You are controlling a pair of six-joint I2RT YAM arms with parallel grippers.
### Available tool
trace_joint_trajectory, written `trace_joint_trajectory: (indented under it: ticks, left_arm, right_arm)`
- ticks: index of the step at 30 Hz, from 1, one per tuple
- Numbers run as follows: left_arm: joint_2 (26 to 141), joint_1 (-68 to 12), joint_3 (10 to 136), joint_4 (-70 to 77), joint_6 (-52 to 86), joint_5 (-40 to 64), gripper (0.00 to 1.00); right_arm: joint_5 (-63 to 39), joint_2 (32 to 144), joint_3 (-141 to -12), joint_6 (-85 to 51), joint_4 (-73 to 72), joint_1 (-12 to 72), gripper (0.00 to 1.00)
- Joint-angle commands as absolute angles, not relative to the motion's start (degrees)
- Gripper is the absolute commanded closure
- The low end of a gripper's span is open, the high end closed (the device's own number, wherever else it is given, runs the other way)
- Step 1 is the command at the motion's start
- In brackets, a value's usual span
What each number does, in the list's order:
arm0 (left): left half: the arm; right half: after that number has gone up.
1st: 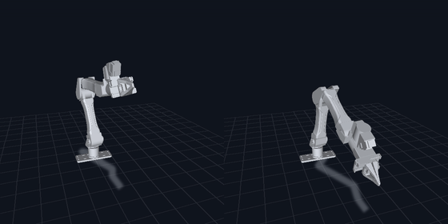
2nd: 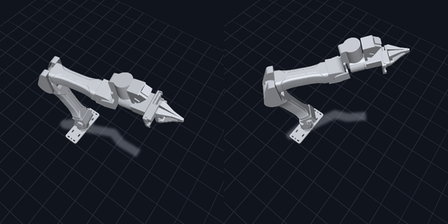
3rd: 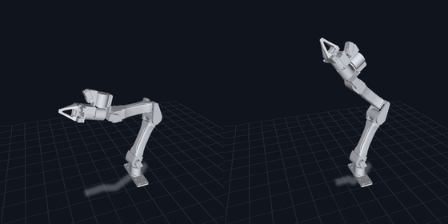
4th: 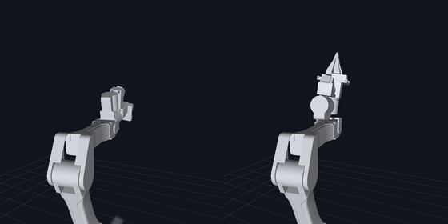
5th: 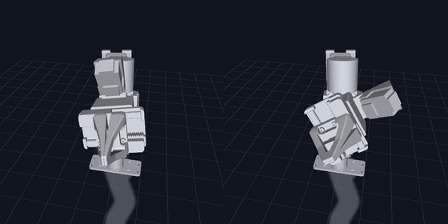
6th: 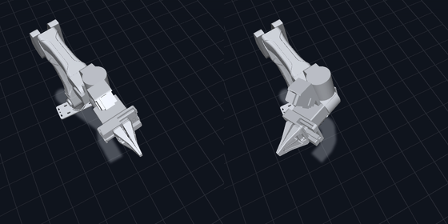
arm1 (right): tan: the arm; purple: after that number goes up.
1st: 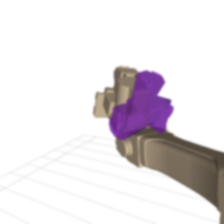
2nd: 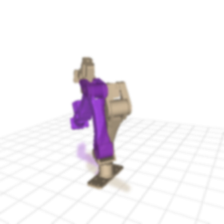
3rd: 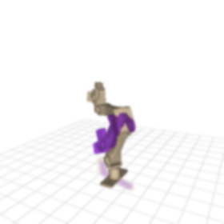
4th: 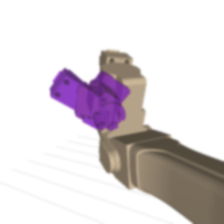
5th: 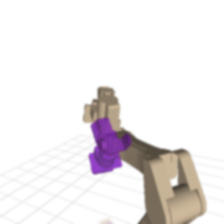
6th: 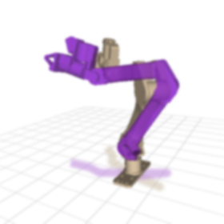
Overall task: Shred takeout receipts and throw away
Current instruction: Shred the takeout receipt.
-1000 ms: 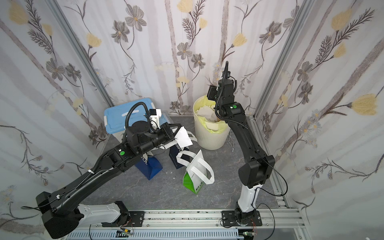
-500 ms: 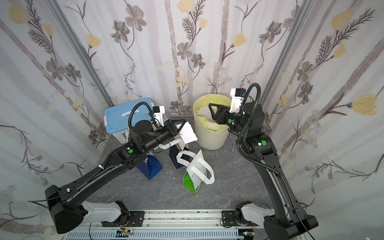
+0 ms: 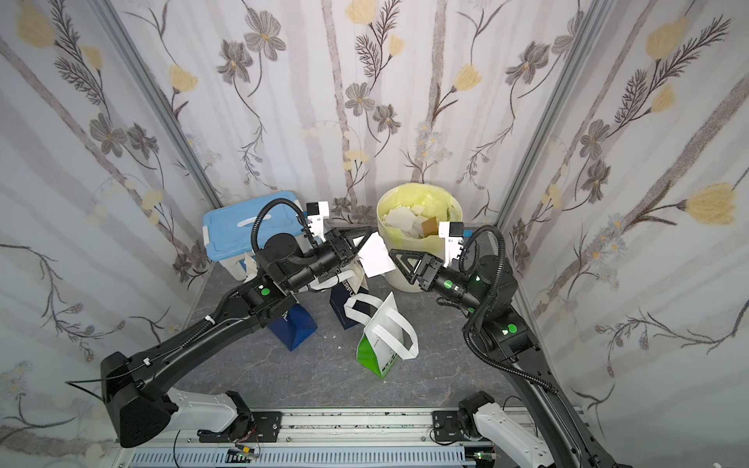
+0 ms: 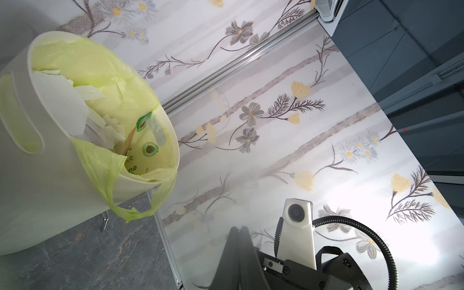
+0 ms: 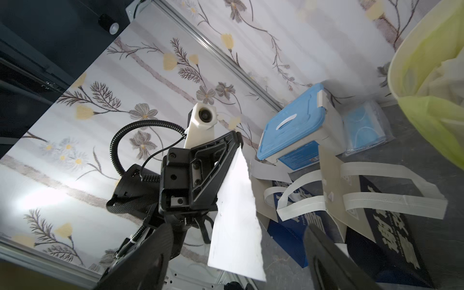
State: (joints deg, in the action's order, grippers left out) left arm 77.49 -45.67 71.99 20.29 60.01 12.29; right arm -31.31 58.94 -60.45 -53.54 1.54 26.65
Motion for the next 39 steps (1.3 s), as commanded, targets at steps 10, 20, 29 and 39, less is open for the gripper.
trace_joint_trajectory:
  ticks: [10, 20, 29, 39]
  left_arm:
    - [77.53, -46.09, 71.54, 25.75, 61.27, 13.53, 1.00]
    - [77.75, -46.30, 71.70, 25.78, 61.26, 13.44, 1.00]
    - [77.70, -46.37, 71.65, 25.59, 61.00, 13.32, 1.00]
    - [76.78, -46.45, 71.36, 23.96, 58.74, 13.36, 0.80]
  right_arm:
    - [-26.45, 59.94, -58.71, -59.24, -4.65, 29.73, 0.19]
    - [-28.99, 61.61, -58.54, -61.69, -9.67, 30.92, 0.42]
    - [-28.04, 62.40, -58.47, -62.32, -11.77, 31.40, 0.81]
    - [-25.48, 61.54, -58.77, -58.04, -8.23, 31.42, 1.00]
